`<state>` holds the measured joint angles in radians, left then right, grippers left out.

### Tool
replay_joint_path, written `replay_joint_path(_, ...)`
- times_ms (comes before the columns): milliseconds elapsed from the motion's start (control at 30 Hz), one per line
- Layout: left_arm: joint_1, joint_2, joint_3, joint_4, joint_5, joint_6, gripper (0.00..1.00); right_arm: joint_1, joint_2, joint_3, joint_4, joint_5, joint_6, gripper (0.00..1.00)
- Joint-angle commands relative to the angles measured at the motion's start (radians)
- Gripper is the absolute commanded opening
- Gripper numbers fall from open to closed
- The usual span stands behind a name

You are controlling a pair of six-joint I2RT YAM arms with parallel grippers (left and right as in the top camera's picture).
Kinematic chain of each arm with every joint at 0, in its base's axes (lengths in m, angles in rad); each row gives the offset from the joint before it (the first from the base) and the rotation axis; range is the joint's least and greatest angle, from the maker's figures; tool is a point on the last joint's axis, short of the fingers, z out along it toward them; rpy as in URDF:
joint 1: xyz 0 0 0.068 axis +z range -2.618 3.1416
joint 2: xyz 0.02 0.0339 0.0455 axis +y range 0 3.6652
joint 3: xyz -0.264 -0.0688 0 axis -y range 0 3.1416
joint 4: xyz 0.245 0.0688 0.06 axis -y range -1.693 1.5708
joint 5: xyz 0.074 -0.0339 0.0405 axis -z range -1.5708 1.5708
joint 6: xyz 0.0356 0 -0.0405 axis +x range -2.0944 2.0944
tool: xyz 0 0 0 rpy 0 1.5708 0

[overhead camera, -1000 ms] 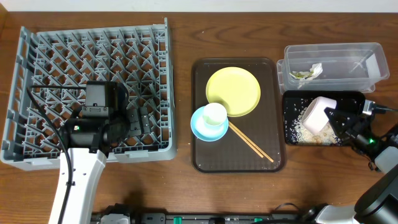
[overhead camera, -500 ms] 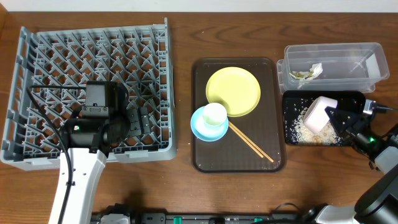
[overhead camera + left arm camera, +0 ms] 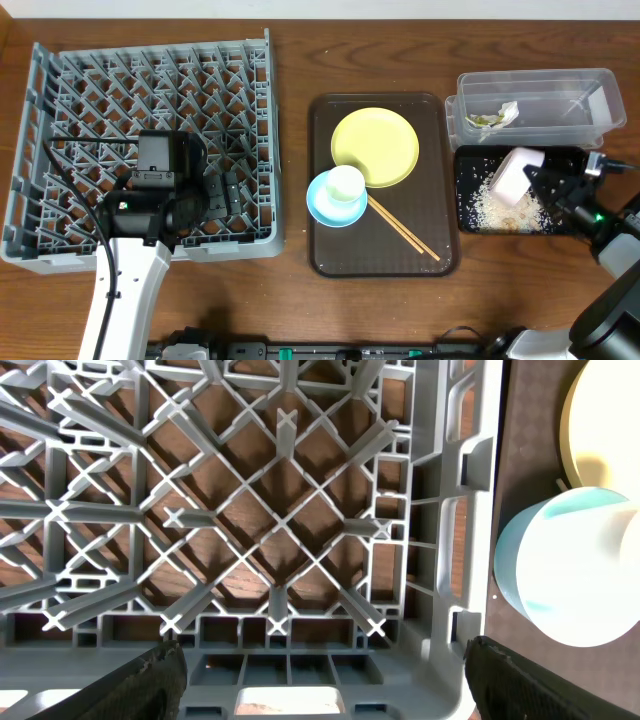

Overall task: Sort waste into correct bins and load items into the dishwasher rack
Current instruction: 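Tip the pink bowl over the black tray to dump the rice, then carry the pink bowl back and set it on the yellow plate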

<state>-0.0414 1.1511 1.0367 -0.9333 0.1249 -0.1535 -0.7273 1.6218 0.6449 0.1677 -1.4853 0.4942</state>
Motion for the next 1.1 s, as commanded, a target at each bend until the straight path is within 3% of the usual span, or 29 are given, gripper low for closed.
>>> replay_joint_path(0,-0.003,0.001,0.019,0.001,-0.002,-0.001,0.91,0.013,-0.010,0.001,0.015,-0.051,0.017,0.01)
replay_joint_path(433,-0.003,0.001,0.019,0.006,-0.002,-0.002,0.90,0.076,-0.016,0.001,0.137,-0.068,0.109,0.01)
replay_joint_path(533,-0.003,0.001,0.019,0.006,-0.002,-0.002,0.91,0.125,-0.042,0.001,0.202,-0.072,0.185,0.01)
replay_joint_path(700,-0.003,0.001,0.019,0.007,-0.002,-0.002,0.91,0.248,-0.142,0.001,0.396,-0.033,0.356,0.01)
replay_joint_path(933,-0.003,0.001,0.019,0.007,-0.002,-0.002,0.90,0.488,-0.230,0.009,0.876,0.038,0.608,0.01)
replay_joint_path(1067,-0.003,0.001,0.019,0.007,-0.002,-0.002,0.90,0.597,-0.229,0.018,0.887,0.127,0.611,0.01)
